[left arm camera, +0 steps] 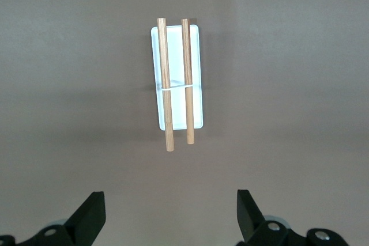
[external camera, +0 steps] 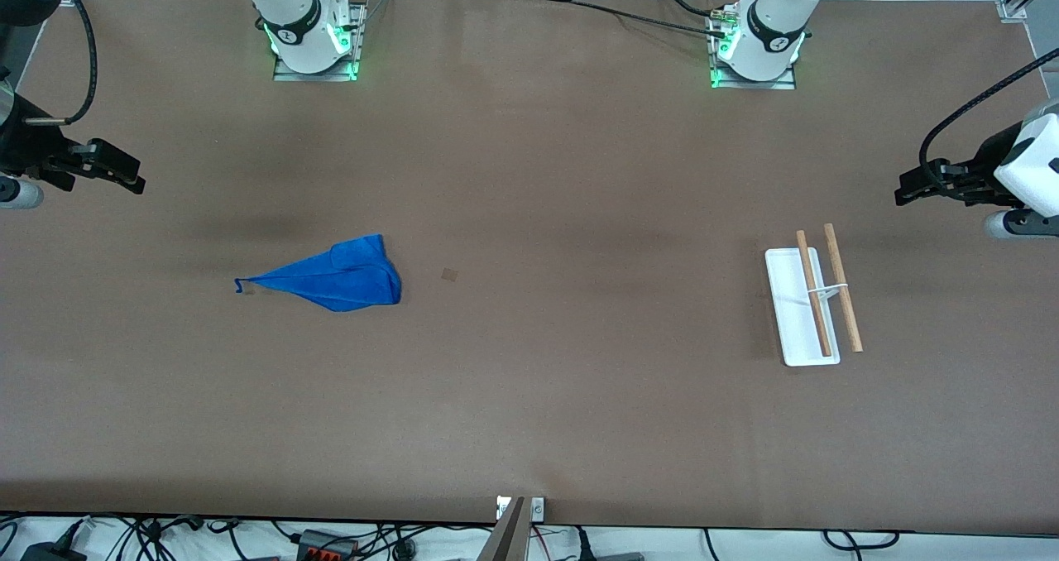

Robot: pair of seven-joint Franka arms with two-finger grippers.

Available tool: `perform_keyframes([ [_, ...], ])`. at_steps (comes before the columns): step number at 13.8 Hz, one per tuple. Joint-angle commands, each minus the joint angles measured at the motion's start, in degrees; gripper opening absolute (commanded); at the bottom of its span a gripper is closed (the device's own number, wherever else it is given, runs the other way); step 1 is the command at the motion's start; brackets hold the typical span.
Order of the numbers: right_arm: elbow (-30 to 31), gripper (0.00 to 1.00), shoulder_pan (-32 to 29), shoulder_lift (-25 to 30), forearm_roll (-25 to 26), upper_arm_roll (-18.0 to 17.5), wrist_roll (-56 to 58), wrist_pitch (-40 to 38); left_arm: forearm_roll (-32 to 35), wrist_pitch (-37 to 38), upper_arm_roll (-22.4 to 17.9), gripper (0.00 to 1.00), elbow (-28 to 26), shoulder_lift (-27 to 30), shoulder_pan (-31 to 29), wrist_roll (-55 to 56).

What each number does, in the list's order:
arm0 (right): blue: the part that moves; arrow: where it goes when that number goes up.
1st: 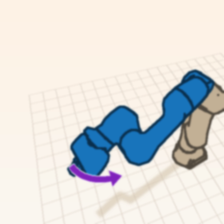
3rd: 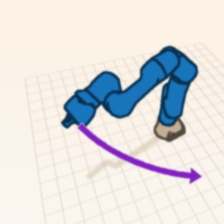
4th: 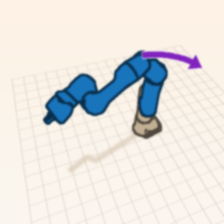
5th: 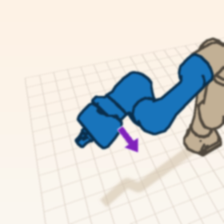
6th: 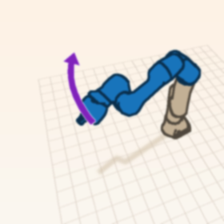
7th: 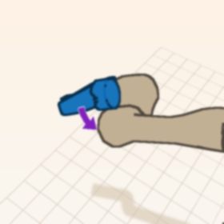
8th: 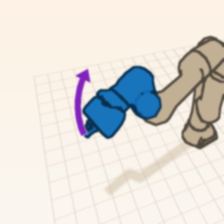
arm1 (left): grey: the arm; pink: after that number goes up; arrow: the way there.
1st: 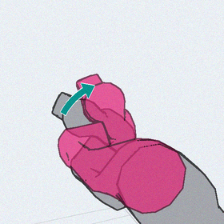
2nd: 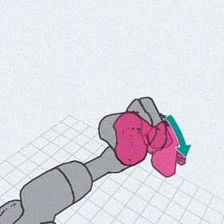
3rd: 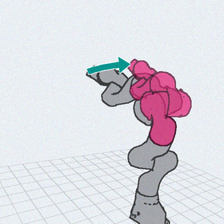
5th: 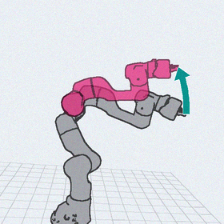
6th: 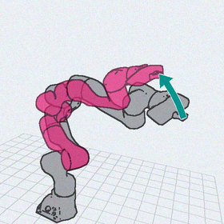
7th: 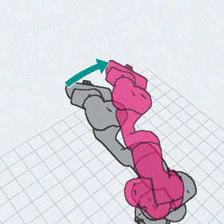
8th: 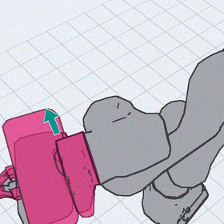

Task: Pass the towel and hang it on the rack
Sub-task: 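Move the right gripper toward the blue towel's corner tip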

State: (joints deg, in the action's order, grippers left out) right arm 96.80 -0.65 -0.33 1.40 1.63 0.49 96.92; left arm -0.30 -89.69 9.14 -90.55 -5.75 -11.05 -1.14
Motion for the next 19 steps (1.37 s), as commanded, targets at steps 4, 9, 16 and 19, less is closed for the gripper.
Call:
perform_keyframes([
  [4, -0.03, 1.0, -0.23, 0.68, 0.44, -0.13, 0.65, -0.15, -0.84, 0.3, 0.53, 1.0, 0.73, -0.14, -0.63, -0.79],
  [9, -0.3, 1.0, -0.32, 0.42, 0.0, -0.05, 0.65, -0.06, -0.84, 0.3, 0.53, 1.0, 0.72, -0.14, -0.46, -0.97],
  [16, -0.56, 1.0, -3.04, -8.88, 0.71, 0.04, 0.65, 1.6, -0.93, 0.3, 0.53, 1.0, 0.81, -0.14, -0.46, -1.06],
  [19, -2.66, 1.0, -3.75, -14.77, 0.88, 0.13, 0.65, 2.05, -0.93, 0.3, 0.53, 1.0, 0.81, -0.14, -0.46, -1.06],
])
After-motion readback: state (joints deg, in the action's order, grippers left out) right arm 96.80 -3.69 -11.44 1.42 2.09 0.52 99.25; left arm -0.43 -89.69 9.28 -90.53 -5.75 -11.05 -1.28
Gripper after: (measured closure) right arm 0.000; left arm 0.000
